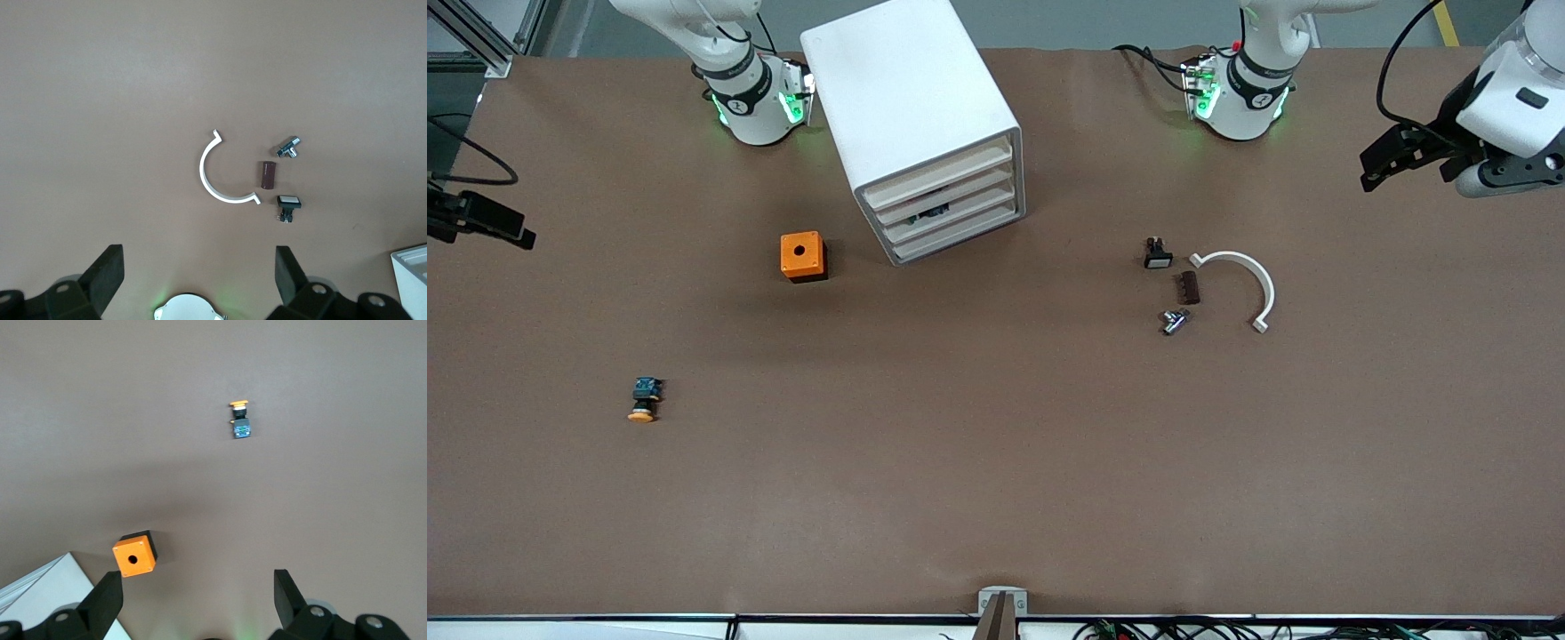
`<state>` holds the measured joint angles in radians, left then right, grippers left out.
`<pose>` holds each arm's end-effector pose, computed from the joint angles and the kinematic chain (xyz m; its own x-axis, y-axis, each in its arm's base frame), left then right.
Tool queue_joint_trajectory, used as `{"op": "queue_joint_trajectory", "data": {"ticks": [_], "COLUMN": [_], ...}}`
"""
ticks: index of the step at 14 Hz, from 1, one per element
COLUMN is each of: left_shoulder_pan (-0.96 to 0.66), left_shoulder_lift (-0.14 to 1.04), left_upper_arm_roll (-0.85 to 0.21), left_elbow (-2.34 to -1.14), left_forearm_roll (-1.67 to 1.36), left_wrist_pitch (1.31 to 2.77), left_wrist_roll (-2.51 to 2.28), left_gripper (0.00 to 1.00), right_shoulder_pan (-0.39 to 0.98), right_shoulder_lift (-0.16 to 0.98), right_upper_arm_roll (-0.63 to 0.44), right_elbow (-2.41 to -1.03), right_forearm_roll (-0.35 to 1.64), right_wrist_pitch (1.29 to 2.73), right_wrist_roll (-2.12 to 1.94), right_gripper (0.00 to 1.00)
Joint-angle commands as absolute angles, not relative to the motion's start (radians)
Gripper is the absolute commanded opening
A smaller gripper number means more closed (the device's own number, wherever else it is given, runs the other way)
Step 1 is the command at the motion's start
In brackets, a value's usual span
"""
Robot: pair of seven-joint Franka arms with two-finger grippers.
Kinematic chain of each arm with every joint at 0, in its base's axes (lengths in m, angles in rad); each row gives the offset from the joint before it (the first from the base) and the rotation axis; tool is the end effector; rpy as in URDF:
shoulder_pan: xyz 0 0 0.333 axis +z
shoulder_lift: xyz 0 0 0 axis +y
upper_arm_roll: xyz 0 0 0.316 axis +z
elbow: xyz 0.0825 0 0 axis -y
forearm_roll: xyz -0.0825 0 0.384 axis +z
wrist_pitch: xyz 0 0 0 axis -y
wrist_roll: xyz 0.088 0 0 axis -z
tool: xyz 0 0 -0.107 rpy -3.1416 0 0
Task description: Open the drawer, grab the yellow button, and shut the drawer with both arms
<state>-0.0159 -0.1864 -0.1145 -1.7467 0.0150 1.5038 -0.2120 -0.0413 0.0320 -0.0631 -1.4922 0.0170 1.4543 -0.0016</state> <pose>0.4832 -0.0671 0.6329 0.9951 0.0857 -0.0487 0.0834 -0.9954 -0.0475 0.5499 -0.0550 0.6337 0.9925 -0.1005 -0.0697 -0.1018 -0.9947 -0.0151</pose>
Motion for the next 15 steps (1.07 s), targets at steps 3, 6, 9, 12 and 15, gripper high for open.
{"op": "queue_joint_trajectory", "data": {"ticks": [3,6,9,12,15], "left_shoulder_pan": [-0.008,-0.006,-0.006,-0.005,-0.005], "left_shoulder_lift": [-0.250,-0.261,-0.247,-0.218,-0.215], "left_upper_arm_roll": [-0.118,-0.117,-0.114,-0.109,-0.109], "left_elbow": [-1.801,-1.816,-1.789,-1.744,-1.743], "left_forearm_roll": [0.005,0.005,0.005,0.005,0.008], "left_wrist_pitch": [1.505,1.534,1.540,1.532,1.532], "left_wrist_roll": [-0.189,-0.172,-0.170,-0.169,-0.172], "left_gripper": [1.00,1.00,1.00,1.00,1.00], "right_shoulder_pan": [-0.044,-0.090,-0.103,-0.089,-0.046], "right_shoulder_lift": [-0.130,-0.146,-0.141,-0.146,-0.146], "right_upper_arm_roll": [-0.066,-0.069,-0.069,-0.057,-0.054], "right_elbow": [-1.718,-1.753,-1.753,-1.755,-1.753], "right_forearm_roll": [0.043,0.041,0.040,0.012,-0.002], "right_wrist_pitch": [1.615,1.612,1.597,1.597,1.597], "right_wrist_roll": [-0.020,-0.095,-0.117,-0.112,-0.104], "right_gripper": [1.00,1.00,1.00,1.00,1.00]}}
